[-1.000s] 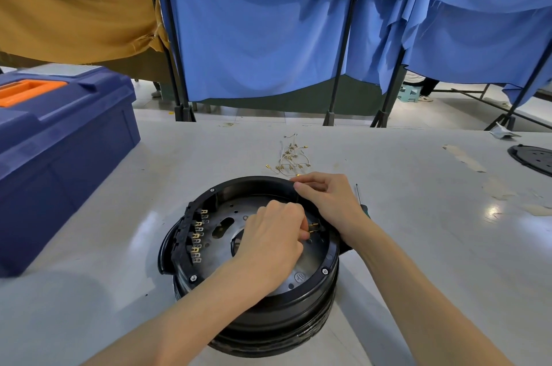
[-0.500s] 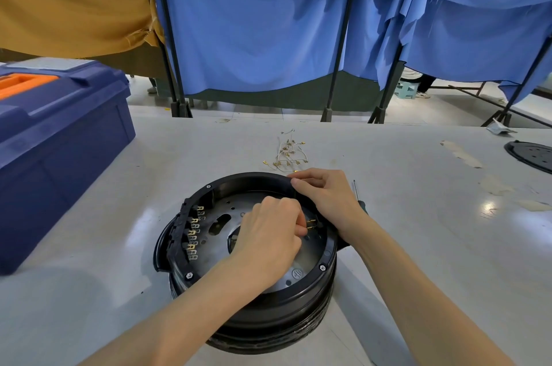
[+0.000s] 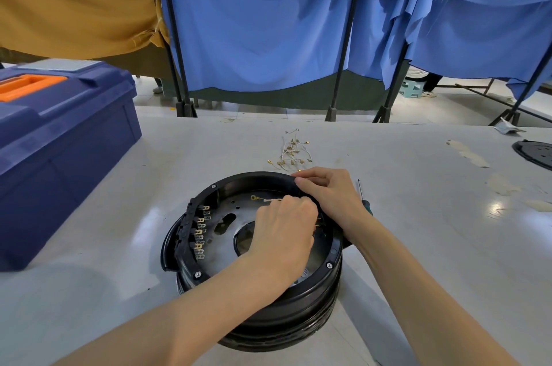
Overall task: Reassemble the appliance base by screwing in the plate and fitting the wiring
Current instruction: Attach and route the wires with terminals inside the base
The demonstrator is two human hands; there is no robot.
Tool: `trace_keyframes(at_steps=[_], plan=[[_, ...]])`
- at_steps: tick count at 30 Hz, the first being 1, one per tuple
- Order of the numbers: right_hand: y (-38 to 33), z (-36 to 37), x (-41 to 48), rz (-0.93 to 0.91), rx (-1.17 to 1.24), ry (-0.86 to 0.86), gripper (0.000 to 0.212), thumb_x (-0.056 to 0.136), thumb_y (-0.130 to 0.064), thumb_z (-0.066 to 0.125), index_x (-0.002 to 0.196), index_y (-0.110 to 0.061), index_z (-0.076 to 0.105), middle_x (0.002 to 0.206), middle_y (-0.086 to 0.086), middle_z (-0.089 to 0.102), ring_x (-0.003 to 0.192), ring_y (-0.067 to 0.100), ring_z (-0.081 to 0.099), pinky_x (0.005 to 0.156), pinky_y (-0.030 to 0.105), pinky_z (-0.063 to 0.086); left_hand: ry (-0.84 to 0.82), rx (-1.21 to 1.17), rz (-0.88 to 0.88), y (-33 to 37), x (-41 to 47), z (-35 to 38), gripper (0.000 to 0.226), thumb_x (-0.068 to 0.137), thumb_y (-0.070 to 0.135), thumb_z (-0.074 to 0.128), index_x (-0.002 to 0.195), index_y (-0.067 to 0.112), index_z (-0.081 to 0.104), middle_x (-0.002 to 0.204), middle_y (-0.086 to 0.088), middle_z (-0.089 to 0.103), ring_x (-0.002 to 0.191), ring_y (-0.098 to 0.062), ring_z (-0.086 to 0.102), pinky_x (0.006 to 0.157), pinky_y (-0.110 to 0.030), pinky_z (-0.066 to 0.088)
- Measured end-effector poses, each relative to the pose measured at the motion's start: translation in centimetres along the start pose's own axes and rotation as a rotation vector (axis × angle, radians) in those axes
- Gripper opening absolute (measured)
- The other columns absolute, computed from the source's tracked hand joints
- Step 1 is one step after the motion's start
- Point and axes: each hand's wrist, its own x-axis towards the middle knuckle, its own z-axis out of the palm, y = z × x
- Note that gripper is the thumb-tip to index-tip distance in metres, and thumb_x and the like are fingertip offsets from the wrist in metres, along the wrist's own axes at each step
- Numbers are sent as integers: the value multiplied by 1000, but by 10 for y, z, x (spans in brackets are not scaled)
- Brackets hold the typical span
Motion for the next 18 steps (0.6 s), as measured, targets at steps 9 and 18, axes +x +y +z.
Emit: trace_keyframes(at_steps=[9, 18], plan=[[2, -2, -1, -15, 37, -8, 13, 88, -14, 68, 85, -23, 77, 83, 3, 76, 78, 10, 70, 76, 24, 55, 16, -137, -5, -11, 4, -2, 20, 87, 18, 64, 103, 22, 53, 100, 2, 70, 99, -23, 61, 76, -35, 44], [0, -2, -1, 14, 43, -13, 10, 89, -16, 69, 90, -19, 77, 86, 2, 76, 80, 9, 71, 69, 16, 53, 41, 112, 227, -22, -3, -9, 15, 97, 28, 54, 111, 25, 55, 109, 7, 59, 98, -20, 58, 68, -29, 34]])
